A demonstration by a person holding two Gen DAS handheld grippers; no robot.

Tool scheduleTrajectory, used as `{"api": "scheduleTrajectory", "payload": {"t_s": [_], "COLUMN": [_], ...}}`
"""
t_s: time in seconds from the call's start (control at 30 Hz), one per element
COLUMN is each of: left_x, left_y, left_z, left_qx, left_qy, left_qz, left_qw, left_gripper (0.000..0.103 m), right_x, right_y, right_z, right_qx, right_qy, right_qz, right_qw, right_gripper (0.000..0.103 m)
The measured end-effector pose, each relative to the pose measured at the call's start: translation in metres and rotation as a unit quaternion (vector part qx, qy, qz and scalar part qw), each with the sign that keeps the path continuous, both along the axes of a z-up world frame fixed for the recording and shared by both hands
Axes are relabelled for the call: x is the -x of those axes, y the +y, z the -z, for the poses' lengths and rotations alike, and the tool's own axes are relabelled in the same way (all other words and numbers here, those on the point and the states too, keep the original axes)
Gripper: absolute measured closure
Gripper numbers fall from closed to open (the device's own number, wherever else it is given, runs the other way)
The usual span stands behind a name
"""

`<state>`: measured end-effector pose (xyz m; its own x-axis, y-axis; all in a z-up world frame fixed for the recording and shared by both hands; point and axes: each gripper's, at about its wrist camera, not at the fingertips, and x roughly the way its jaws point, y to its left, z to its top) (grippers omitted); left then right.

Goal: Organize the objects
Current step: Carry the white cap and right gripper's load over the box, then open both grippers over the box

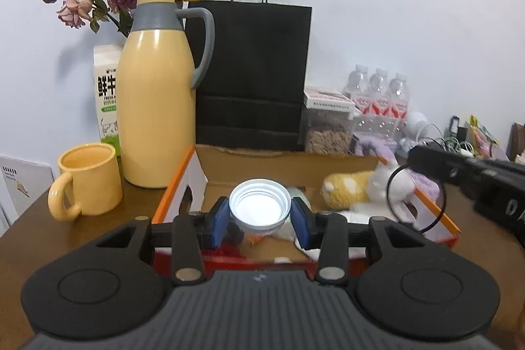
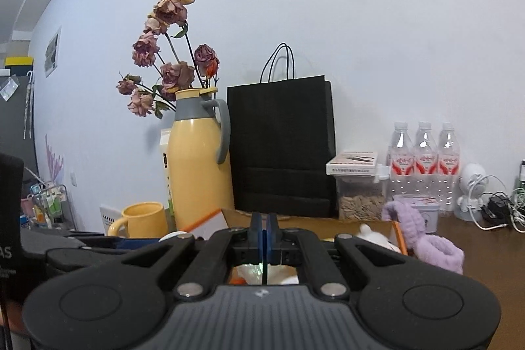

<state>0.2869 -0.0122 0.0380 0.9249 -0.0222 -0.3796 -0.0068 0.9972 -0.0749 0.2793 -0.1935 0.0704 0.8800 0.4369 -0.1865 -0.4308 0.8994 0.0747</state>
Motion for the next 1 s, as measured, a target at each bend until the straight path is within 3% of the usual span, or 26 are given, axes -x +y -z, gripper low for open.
{"api": "scheduleTrajectory", "payload": {"t_s": [0.4, 0.67, 0.7, 0.8, 0.83, 0.87, 0.93, 1.0], "left_x": [-0.051, -0.067, -0.066, -0.063, -0.061, -0.058, -0.056, -0.056], "left_y": [0.005, 0.008, 0.009, 0.010, 0.010, 0.011, 0.011, 0.011], "left_z": [0.011, 0.024, 0.025, 0.026, 0.027, 0.026, 0.025, 0.025], "left_qx": [0.001, -0.007, -0.008, -0.007, -0.006, -0.005, -0.004, -0.005], "left_qy": [0.010, 0.015, 0.015, 0.008, 0.000, -0.009, -0.019, -0.015], "left_qz": [-0.006, 0.000, -0.002, -0.011, -0.016, -0.021, -0.026, -0.029], "left_qw": [0.9999, 0.9999, 0.9999, 0.9999, 0.9999, 0.9997, 0.9995, 0.9994], "left_gripper": [0.062, 0.061, 0.059, 0.023, 0.004, 0.000, 0.000, 0.000], "right_x": [-0.063, -0.082, -0.084, -0.085, -0.085, -0.085, -0.082, -0.077], "right_y": [0.018, 0.013, 0.012, 0.008, 0.007, 0.006, 0.004, 0.003], "right_z": [0.030, 0.047, 0.049, 0.055, 0.056, 0.058, 0.060, 0.059], "right_qx": [0.016, 0.040, 0.044, 0.051, 0.053, 0.055, 0.058, 0.060], "right_qy": [0.037, 0.059, 0.064, 0.079, 0.083, 0.088, 0.089, 0.077], "right_qz": [0.003, 0.013, 0.016, 0.027, 0.029, 0.030, 0.040, 0.049], "right_qw": [0.999, 0.997, 0.997, 0.995, 0.995, 0.994, 0.994, 0.994], "right_gripper": [0.101, 0.101, 0.100, 0.093, 0.082, 0.073, 0.021, 0.006]}}
